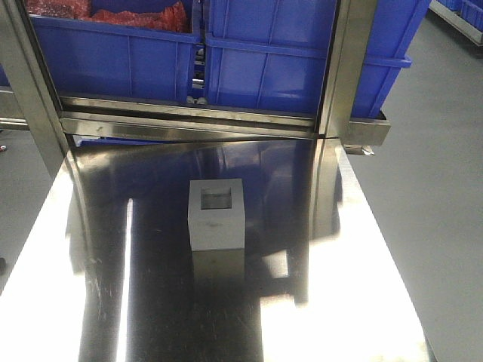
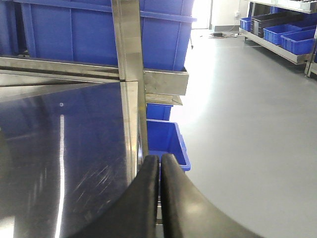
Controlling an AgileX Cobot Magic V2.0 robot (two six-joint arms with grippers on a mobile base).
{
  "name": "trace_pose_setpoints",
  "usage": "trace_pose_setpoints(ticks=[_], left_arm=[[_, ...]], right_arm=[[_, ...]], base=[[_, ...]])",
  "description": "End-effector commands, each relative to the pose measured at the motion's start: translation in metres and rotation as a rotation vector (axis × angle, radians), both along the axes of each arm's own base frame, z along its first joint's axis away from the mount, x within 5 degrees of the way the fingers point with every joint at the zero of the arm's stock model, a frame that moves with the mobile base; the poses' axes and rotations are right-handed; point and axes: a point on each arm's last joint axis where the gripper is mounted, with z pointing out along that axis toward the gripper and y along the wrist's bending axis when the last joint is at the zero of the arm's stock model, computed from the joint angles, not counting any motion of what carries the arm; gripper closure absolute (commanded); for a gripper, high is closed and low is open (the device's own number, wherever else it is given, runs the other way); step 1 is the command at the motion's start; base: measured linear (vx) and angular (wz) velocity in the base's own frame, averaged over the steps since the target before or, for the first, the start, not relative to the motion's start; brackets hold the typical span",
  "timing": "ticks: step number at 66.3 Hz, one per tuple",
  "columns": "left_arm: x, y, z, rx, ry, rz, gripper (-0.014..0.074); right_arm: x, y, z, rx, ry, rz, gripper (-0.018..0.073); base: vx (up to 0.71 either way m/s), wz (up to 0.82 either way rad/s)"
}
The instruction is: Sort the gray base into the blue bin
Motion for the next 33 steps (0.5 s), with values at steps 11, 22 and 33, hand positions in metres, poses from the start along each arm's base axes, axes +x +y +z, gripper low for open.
trace_pose_setpoints(ticks=[11,22,33], left_arm=[[-0.0005,0.0000,0.0137,-0.010,-0.101,0.003,0.0603],[-0.0005,0.0001,0.0140,-0.007,-0.105,0.003,0.0603],[-0.0003,0.0004,0.0167,0.031,-0.131,0.002,0.0603]], right_arm=[[0.0020,-0.0003,0.0050,-0.018,-0.052,-0.002,0.0564],[0.0020,-0.0003,0.0050,-0.018,-0.052,-0.002,0.0564],[0.0020,-0.0003,0.0050,-0.018,-0.052,-0.002,0.0564]], base=[[0.00,0.00],[0.00,0.00],[0.00,0.00]])
